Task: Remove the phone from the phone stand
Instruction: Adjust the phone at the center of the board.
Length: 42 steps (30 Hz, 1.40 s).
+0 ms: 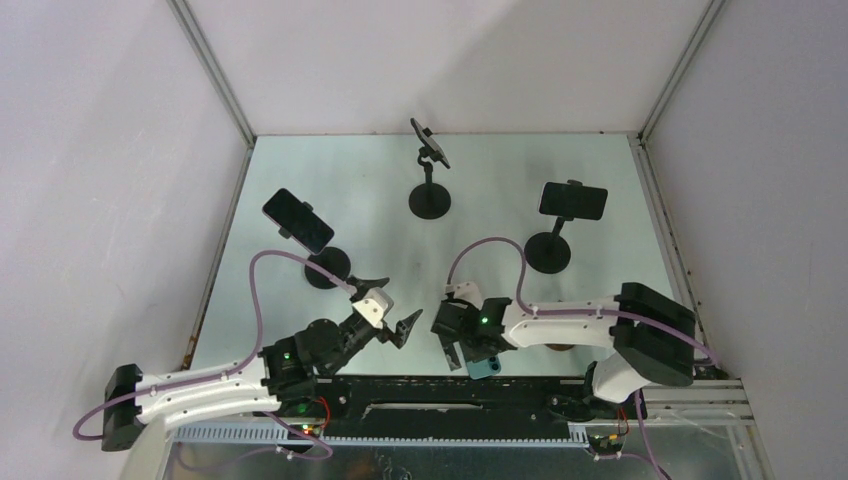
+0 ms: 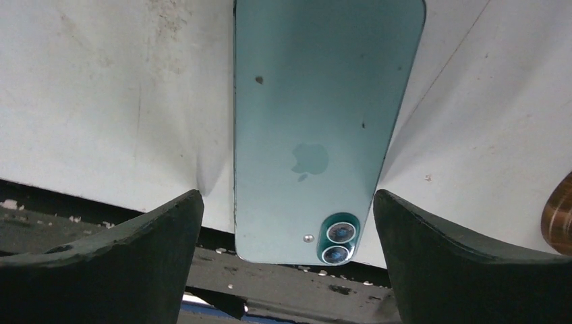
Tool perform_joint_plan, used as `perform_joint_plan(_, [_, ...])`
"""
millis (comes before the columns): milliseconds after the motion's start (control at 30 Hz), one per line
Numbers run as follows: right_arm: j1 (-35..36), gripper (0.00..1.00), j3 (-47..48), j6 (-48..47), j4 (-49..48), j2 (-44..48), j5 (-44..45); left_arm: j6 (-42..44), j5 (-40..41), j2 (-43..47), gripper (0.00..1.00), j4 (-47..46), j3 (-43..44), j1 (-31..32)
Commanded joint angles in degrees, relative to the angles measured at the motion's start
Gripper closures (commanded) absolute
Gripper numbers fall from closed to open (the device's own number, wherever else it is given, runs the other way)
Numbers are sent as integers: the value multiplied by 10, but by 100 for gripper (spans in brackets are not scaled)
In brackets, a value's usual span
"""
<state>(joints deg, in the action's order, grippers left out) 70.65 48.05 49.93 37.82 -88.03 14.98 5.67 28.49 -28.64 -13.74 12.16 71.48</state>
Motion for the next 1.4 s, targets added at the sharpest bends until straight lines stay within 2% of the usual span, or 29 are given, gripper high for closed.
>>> perform_joint_plan(0, [13,3,32,46,43,-37,50,-20,26,23,0,17,8,0])
perform_joint_plan(300, [13,9,19,64,33,-60,19,-26,47,88,0,19,-15,0])
perform_joint_plan(533, [3,10,-16,74,12,-70,-16,-25,44,75,0,19,-14,0])
perform_joint_plan(1200, [-6,17,-58,131,36,-88,-13,-24,39,74,0,20,-12,0])
perform_joint_plan(1267, [-6,20,-58,132,40,-91,-10,-24,37,74,0,19,-13,0])
perform_joint_plan(1367, [-5,30,-58,132,45,-91,-7,-23,36,73,0,19,-12,0])
